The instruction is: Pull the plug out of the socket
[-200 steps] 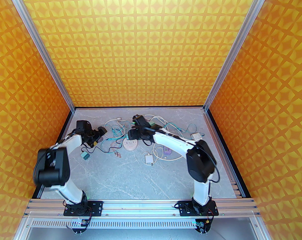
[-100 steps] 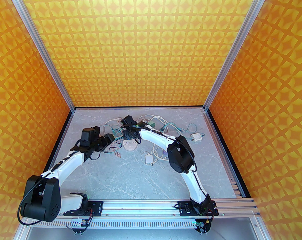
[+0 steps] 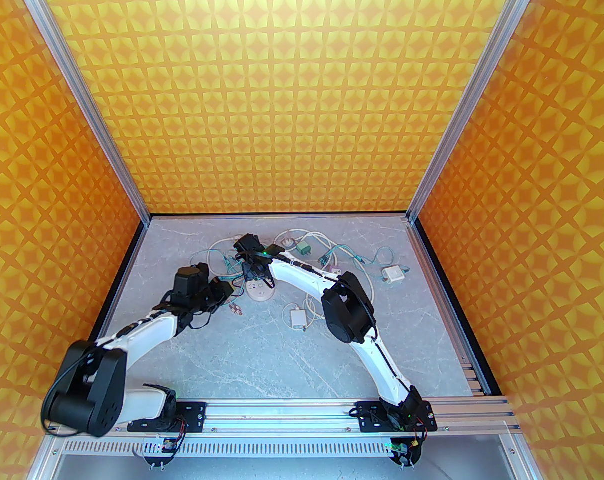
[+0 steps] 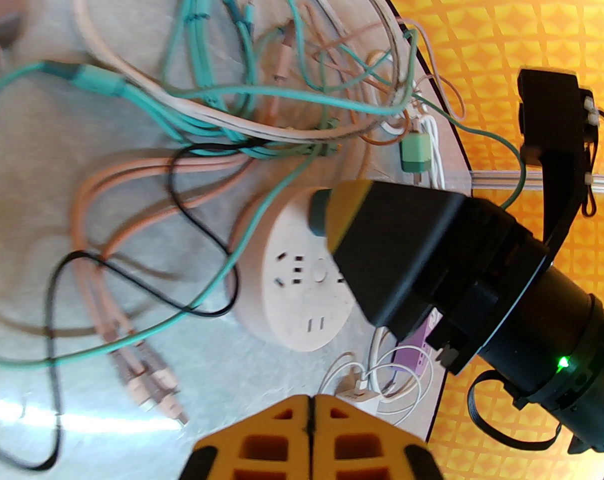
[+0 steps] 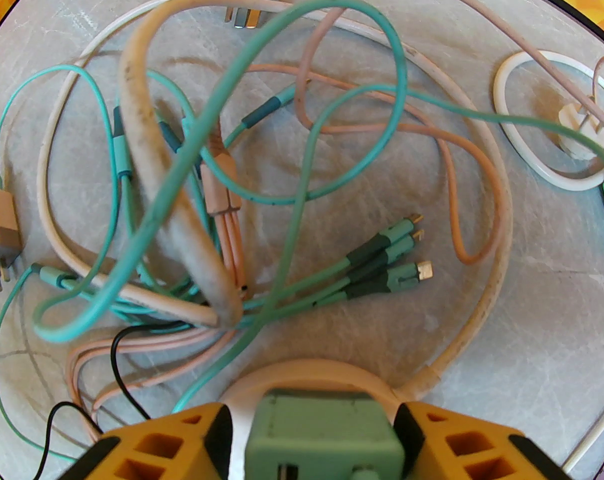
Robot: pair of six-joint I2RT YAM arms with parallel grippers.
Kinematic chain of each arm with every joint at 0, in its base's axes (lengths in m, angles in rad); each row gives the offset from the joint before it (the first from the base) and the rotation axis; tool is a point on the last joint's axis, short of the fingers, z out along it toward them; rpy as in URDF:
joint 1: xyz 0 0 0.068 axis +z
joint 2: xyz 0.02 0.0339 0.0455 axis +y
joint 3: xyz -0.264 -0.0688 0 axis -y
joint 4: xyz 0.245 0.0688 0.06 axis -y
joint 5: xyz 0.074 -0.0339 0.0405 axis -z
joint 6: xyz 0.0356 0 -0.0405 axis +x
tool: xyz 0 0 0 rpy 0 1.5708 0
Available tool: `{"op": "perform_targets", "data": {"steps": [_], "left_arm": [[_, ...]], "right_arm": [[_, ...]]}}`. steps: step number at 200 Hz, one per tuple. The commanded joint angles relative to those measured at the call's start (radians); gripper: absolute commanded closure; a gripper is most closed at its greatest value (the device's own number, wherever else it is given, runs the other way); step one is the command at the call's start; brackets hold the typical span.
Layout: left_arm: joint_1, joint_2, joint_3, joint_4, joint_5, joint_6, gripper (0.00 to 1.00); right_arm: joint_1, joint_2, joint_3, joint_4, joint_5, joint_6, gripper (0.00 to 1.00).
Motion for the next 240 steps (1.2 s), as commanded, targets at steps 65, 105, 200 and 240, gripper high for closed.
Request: {"op": "perform_targets", "data": {"steps": [65, 105, 200, 240], "left_arm": [[-0.086, 0.243, 0.057, 0.263, -0.029, -0.208, 1.0], [-0.102, 0.301, 0.071, 0.283, -0.084, -0.246, 1.0], [-0.125, 0.384, 0.094, 0.221, -0.146, -0.317, 1.0], [-0.132, 0.365, 0.13, 0.048, -0.184, -0.279, 1.0]], "right_arm": [[0.004, -0.01, -0.012, -0.004, 0.038, 0.003, 0.63], [0.004, -0.024, -0.027, 0.0, 0.033, 0.006, 0.63], [0.005, -0.037, -0.044, 0.003, 0.019, 0.011, 0.64], [0.008, -0.05, -0.02, -0.016, 0.059, -0.013, 0.65]]}}
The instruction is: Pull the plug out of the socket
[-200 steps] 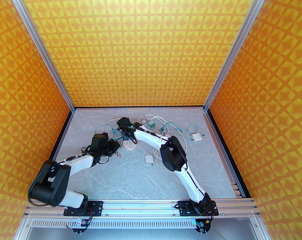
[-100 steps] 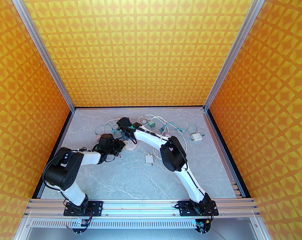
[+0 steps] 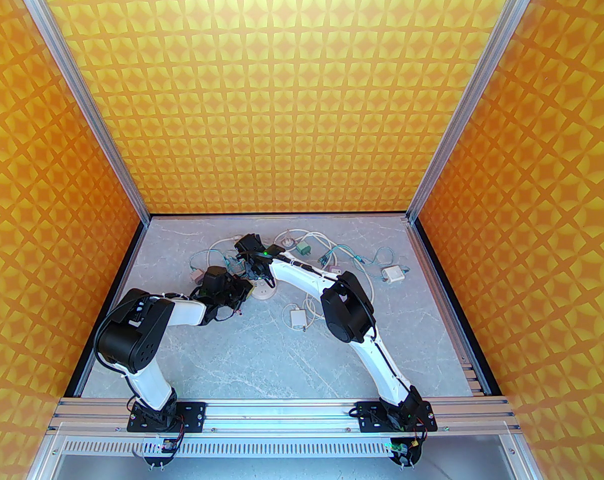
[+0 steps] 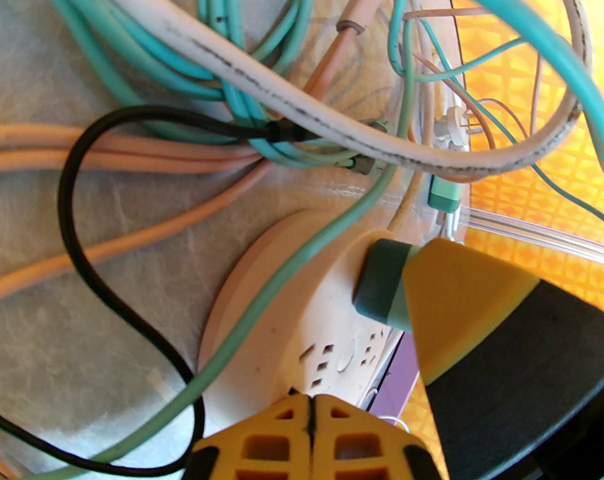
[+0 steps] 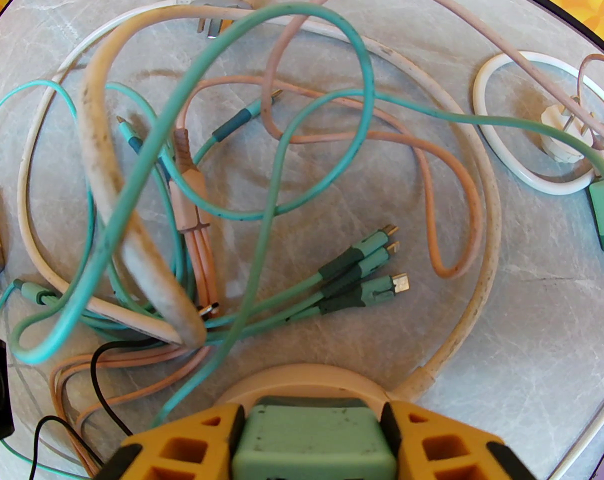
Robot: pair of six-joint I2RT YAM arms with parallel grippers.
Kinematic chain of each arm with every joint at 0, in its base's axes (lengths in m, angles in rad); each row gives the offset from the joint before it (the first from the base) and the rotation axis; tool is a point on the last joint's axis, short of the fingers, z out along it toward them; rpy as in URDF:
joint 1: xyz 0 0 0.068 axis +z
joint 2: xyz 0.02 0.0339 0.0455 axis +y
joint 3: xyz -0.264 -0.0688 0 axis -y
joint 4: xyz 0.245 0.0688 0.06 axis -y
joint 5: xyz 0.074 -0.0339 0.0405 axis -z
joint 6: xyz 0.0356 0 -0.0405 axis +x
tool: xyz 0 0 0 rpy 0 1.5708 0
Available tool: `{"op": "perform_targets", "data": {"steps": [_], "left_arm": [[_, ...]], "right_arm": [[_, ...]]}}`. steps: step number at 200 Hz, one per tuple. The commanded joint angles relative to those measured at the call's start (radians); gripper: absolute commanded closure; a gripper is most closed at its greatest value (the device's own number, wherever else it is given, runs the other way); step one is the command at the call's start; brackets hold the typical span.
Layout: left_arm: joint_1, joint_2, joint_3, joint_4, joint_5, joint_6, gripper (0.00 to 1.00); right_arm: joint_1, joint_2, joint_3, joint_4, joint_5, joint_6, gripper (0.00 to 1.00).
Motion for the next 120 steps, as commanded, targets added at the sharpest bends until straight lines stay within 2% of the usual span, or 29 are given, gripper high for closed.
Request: {"op": "perform_targets", "data": {"steps": [1, 21, 43, 95, 120], "left_arm": [[-0.01, 0.015, 0.017, -0.19, -0.071, 0.02, 1.0], [-0.012, 0.021, 0.025, -0.206, -0.071, 0.024, 1.0], [-0.012, 0.026, 0.028, -0.21, -0.07, 0.025, 1.0], [-0.016, 0.027, 0.045, -0.234, -0.065, 0.04, 1.0], [-0.016, 0.022, 0.05, -0.255, -0.065, 0.051, 1.0]], "right_arm": [[0.01, -0.041, 0.007, -0.04, 0.027, -0.014, 0.65], [0.022, -0.032, 0.027, -0.07, 0.098, -0.06, 0.65], [0.021, -0.029, 0.016, -0.072, 0.102, -0.058, 0.66], [0.02, 0.009, 0.034, 0.006, -0.215, 0.067, 0.65], [0.005, -0.001, 0.014, 0.015, -0.236, 0.087, 0.65]]}}
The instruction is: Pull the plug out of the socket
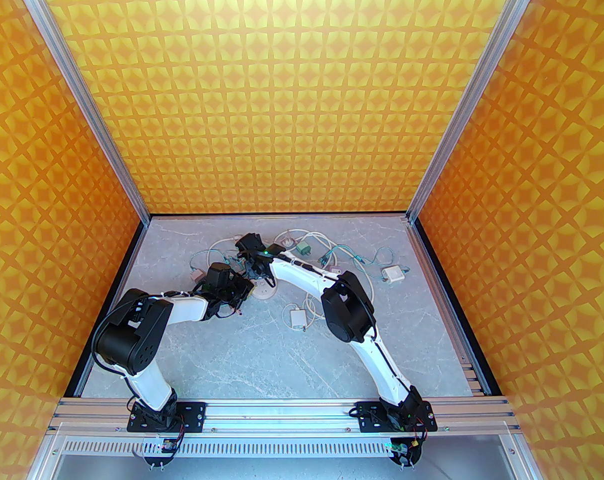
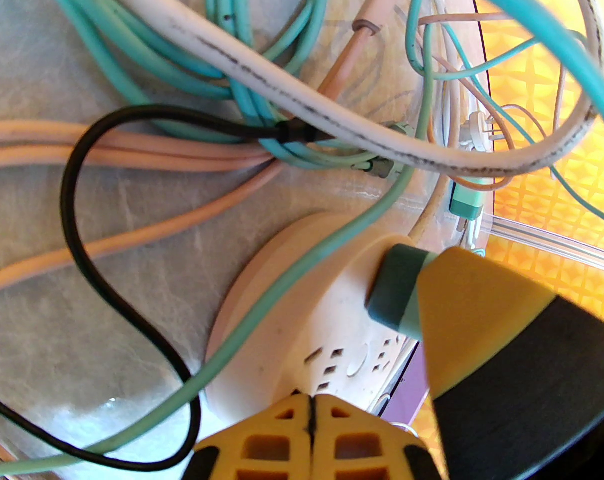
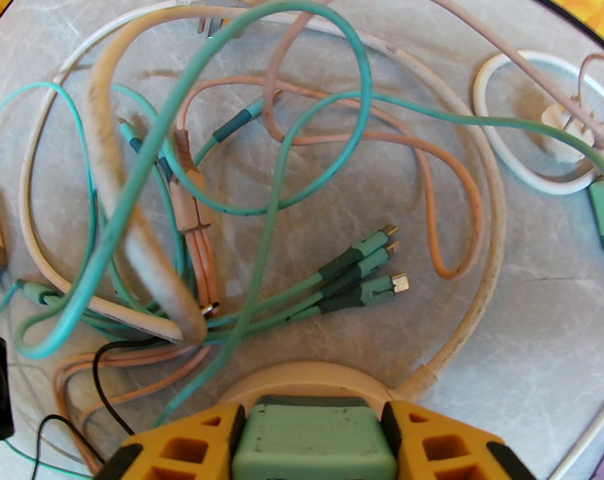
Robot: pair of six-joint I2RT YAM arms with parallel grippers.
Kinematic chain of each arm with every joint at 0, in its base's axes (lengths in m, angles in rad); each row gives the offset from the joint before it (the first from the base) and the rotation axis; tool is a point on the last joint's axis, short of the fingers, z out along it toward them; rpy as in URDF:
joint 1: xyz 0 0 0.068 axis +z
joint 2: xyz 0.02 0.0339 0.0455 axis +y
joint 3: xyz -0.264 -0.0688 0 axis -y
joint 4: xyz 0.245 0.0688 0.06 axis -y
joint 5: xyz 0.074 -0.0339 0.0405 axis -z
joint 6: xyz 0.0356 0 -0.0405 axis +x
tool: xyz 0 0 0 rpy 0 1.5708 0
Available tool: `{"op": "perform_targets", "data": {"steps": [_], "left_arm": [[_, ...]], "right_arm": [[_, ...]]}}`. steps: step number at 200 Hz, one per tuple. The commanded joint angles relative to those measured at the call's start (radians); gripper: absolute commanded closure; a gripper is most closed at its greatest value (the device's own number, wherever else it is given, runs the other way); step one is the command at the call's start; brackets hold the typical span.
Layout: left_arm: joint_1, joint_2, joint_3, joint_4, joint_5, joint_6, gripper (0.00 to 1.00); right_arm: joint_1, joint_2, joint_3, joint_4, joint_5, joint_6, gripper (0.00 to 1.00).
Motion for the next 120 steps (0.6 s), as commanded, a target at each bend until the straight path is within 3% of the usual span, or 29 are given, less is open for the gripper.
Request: {"op": "perform_targets", "data": {"steps": [1, 48, 120], "left_arm": [[-0.006, 0.025, -0.005, -0.14, -0.046, 0.033, 1.0], [-0.006, 0.039, 0.004, -0.156, -0.043, 0.034, 1.0], [-0.006, 0.055, 0.03, -0.194, -0.043, 0.044, 1.0]], "right_arm": [[0.021, -0.003, 0.006, 0.021, -0.17, 0.067, 0.65], [0.002, -0.054, -0.025, -0.029, -0.015, 0.011, 0.66], [0.027, -0.121, -0.13, -0.006, -0.005, 0.036, 0.66]]}}
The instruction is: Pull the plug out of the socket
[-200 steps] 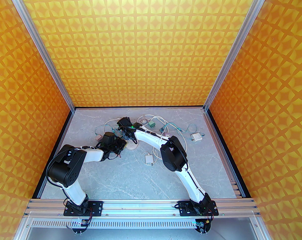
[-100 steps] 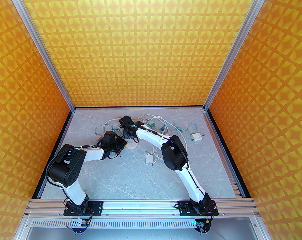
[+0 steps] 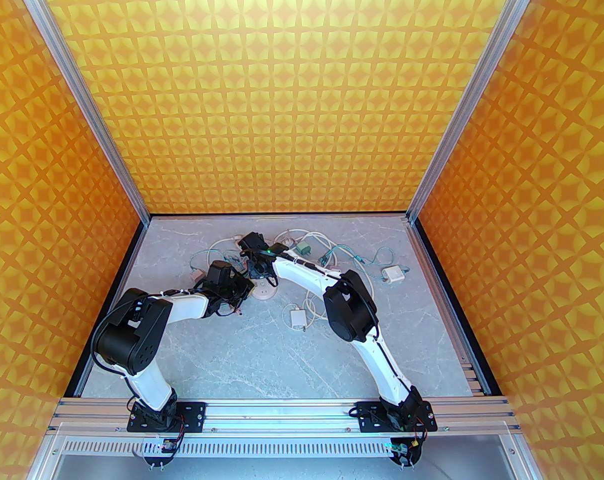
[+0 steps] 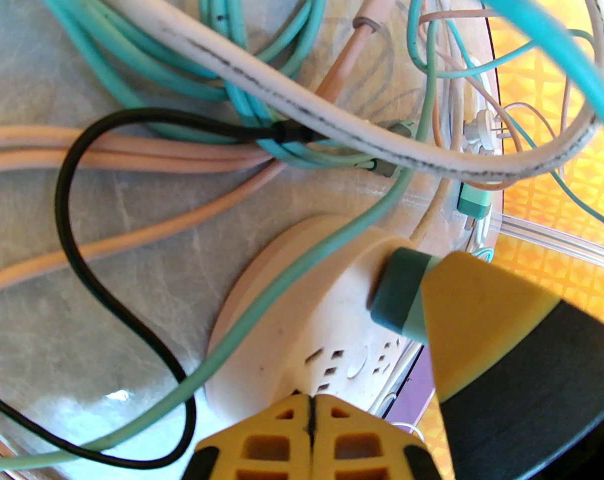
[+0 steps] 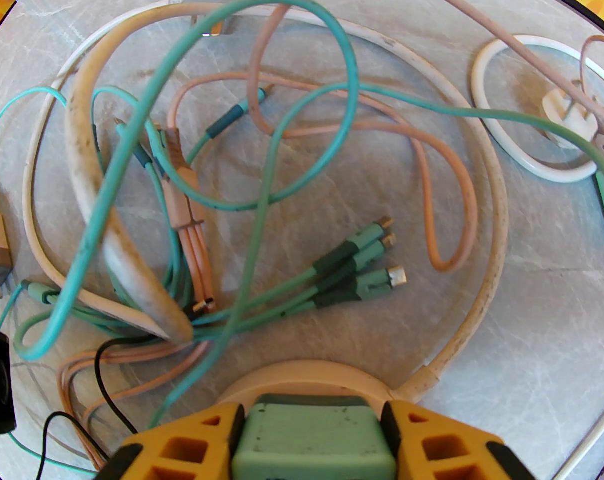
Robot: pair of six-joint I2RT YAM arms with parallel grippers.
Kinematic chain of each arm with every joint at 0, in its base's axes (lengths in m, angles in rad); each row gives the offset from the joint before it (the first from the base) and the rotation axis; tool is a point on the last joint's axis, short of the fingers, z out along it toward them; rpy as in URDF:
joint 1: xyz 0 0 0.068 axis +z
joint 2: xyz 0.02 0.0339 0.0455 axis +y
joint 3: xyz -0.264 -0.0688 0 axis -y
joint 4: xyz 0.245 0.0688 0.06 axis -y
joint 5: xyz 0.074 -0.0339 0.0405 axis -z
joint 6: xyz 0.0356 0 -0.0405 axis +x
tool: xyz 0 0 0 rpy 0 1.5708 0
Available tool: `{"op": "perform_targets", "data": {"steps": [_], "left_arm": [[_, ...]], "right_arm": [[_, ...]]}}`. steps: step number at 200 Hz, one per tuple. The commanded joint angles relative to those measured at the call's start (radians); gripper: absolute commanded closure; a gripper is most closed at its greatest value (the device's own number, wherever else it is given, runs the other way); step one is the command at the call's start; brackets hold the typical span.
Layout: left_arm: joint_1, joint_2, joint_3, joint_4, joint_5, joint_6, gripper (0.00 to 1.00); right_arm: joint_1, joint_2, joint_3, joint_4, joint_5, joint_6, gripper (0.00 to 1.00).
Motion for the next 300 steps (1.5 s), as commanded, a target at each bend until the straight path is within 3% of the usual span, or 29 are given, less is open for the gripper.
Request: {"op": "perform_targets", "data": {"steps": [1, 26, 89, 107, 150, 184, 216, 245, 300], "left_arm": [[-0.003, 0.055, -0.002, -0.126, -0.045, 0.024, 1.0], [-0.006, 0.061, 0.006, -0.137, -0.043, 0.03, 1.0], [-0.007, 0.077, 0.043, -0.197, -0.036, 0.067, 1.0], [-0.007, 0.084, 0.047, -0.196, -0.031, 0.062, 1.0], [-0.007, 0.09, 0.06, -0.212, -0.031, 0.064, 1.0], [-0.008, 0.091, 0.06, -0.215, -0.031, 0.068, 1.0], [-0.012, 0.089, 0.065, -0.227, -0.031, 0.079, 1.0], [-0.013, 0.093, 0.071, -0.236, -0.03, 0.085, 1.0], [-0.013, 0.1, 0.078, -0.231, -0.03, 0.077, 1.0]], "right_arm": [[0.028, -0.085, -0.069, -0.029, -0.017, 0.025, 0.66], [0.025, -0.06, -0.021, -0.056, -0.012, 0.006, 0.66], [-0.036, 0.134, 0.312, -0.246, -0.095, -0.036, 0.66], [-0.03, 0.086, 0.251, -0.206, -0.084, -0.016, 0.66], [0.024, -0.13, -0.094, 0.021, 0.063, 0.006, 0.67], [0.029, -0.098, -0.031, -0.017, 0.068, -0.021, 0.67], [-0.026, 0.018, 0.134, -0.119, -0.069, -0.003, 0.66], [-0.042, 0.074, 0.236, -0.2, -0.091, -0.019, 0.67], [0.027, -0.142, -0.145, 0.056, 0.039, 0.017, 0.66]]}}
